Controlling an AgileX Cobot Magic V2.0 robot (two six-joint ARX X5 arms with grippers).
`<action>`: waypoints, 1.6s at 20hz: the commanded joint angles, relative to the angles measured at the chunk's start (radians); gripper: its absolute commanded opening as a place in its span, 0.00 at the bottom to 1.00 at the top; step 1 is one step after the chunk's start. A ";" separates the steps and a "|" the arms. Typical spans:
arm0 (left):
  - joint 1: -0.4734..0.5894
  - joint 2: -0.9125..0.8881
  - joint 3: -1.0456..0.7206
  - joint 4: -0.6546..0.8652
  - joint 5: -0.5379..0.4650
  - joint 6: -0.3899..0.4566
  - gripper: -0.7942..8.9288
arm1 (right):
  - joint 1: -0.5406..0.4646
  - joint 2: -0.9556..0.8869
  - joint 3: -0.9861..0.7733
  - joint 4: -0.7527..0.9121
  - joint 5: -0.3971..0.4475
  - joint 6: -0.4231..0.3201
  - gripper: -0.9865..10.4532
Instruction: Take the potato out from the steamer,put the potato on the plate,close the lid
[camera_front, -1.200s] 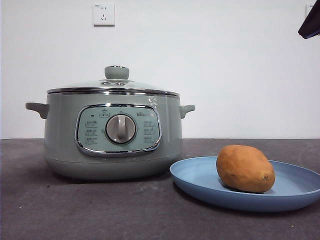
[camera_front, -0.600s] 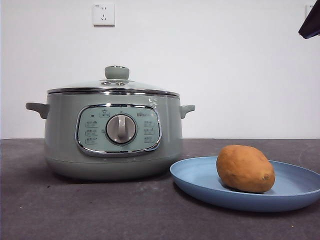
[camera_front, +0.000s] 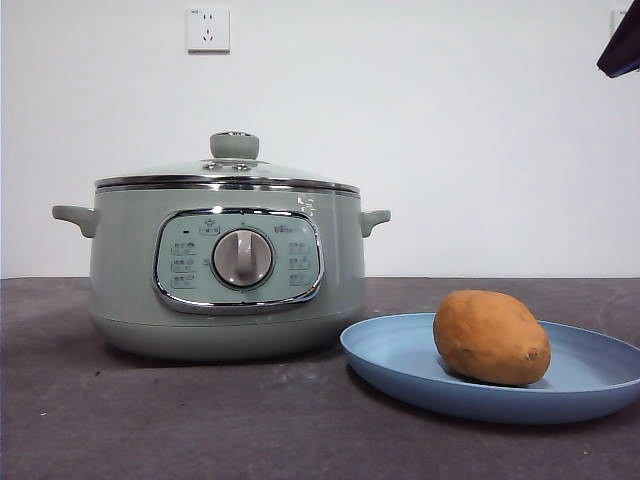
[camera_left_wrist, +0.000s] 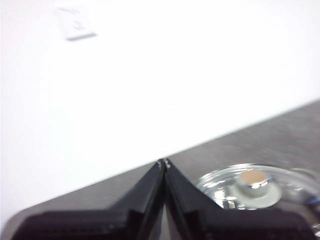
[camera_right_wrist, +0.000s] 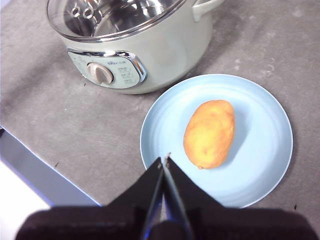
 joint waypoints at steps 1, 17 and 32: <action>0.057 -0.129 -0.197 0.090 0.003 -0.011 0.08 | 0.001 0.000 0.003 0.005 0.000 -0.001 0.09; 0.116 -0.492 -0.687 0.057 -0.154 -0.161 0.08 | 0.001 0.000 0.003 0.005 0.000 -0.001 0.09; 0.117 -0.492 -0.687 -0.056 -0.151 -0.161 0.08 | 0.001 0.000 0.003 0.005 0.000 -0.001 0.09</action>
